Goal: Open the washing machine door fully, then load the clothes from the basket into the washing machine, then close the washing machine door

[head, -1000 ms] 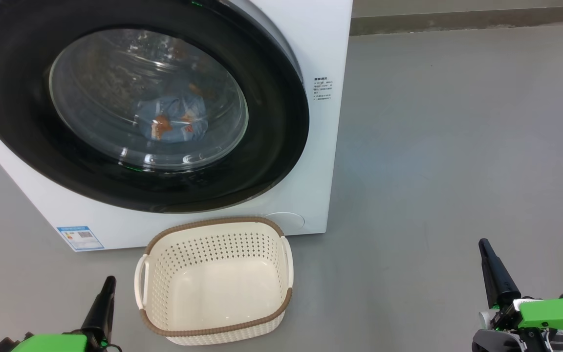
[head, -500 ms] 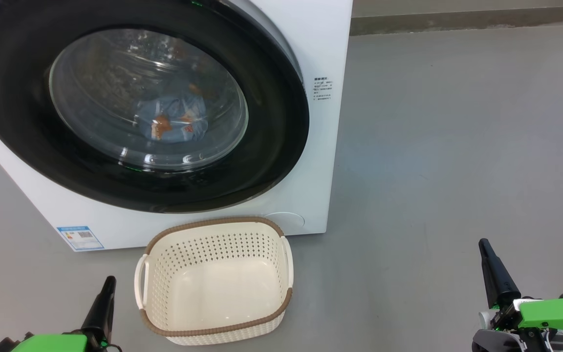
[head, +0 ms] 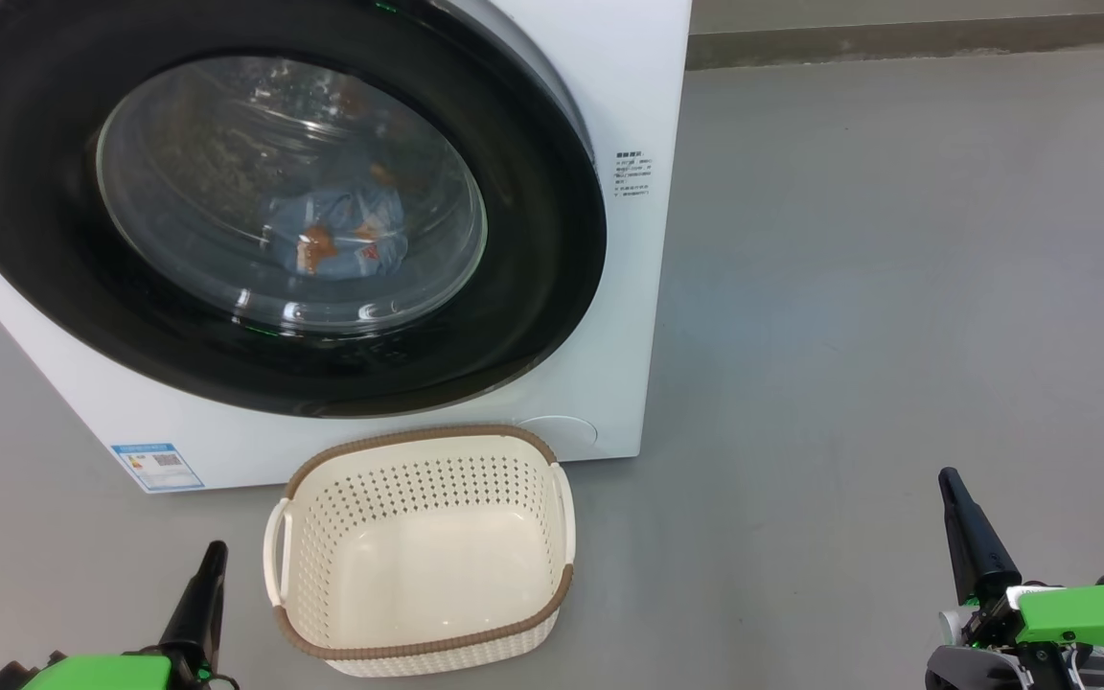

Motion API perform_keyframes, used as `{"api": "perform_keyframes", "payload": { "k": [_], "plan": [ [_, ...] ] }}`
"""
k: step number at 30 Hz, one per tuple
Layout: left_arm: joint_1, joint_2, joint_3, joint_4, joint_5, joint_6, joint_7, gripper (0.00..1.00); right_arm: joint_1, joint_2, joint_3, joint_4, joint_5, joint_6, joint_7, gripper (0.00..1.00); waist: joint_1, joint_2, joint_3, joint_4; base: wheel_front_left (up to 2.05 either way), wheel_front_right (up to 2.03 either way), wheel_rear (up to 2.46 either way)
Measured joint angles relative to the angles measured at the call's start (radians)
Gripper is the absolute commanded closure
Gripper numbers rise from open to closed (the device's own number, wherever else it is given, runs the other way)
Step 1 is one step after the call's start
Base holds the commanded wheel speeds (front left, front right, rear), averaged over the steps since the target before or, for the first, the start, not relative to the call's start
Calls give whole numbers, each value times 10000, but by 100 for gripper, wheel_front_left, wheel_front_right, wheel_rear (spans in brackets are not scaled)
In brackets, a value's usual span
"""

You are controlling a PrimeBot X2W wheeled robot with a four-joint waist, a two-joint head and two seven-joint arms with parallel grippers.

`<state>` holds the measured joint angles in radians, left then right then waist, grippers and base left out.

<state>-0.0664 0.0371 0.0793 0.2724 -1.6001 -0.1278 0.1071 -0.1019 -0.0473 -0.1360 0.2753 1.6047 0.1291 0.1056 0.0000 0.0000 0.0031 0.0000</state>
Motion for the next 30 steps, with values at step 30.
{"api": "perform_keyframes", "payload": {
  "k": [30],
  "plan": [
    [0, 0, 0, 0, 2, 0, 0, 100, 0, 2, 0, 0, 0, 0, 0, 100, 0, 0, 0, 0, 0, 0, 0]
  ]
}}
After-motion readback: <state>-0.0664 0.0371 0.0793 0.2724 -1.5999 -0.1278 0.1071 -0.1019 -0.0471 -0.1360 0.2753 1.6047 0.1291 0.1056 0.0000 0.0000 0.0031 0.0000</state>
